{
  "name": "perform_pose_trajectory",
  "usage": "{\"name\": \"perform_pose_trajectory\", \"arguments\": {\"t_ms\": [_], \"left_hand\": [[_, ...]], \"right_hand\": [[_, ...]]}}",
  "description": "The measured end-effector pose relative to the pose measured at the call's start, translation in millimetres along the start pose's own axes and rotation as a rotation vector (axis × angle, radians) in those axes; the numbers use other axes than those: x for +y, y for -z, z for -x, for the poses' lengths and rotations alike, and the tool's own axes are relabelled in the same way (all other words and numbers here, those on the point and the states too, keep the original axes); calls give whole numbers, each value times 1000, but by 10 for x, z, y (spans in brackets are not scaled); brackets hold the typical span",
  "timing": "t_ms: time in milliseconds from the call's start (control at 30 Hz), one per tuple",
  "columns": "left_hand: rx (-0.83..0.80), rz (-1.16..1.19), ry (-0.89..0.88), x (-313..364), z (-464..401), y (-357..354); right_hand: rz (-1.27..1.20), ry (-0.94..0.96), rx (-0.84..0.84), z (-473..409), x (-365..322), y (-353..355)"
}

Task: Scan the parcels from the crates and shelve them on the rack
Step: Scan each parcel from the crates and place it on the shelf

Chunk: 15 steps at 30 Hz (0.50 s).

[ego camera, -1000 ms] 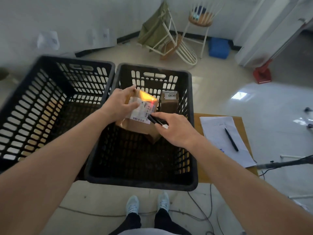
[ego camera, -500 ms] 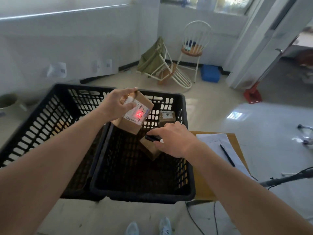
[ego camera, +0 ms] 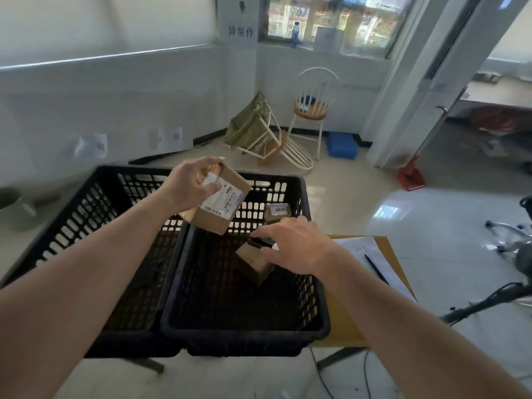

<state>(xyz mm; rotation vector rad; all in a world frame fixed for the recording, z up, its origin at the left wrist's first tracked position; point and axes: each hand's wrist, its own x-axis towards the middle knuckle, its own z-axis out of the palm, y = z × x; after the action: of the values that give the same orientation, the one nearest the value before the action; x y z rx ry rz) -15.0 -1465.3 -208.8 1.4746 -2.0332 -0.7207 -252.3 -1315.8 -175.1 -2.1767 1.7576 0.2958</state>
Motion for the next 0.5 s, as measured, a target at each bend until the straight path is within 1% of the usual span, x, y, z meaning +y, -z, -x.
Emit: {"name": "perform_pose_trajectory", "arguments": {"t_ms": [100, 200, 300, 400, 500], "left_hand": [[14, 31, -10, 45, 98, 55], [22, 139, 49, 51, 239, 141], [43, 284, 102, 49, 446, 244], [102, 338, 112, 83, 706, 345], [158, 438, 159, 195, 1022, 426]], "right_hand": [[-41, -2, 50, 9, -39, 20], [-158, 12, 134, -17, -71, 9], [-383, 40, 300, -77, -145, -32], [-599, 57, 510, -120, -270, -70], [-772, 59, 626, -132, -389, -85]]}}
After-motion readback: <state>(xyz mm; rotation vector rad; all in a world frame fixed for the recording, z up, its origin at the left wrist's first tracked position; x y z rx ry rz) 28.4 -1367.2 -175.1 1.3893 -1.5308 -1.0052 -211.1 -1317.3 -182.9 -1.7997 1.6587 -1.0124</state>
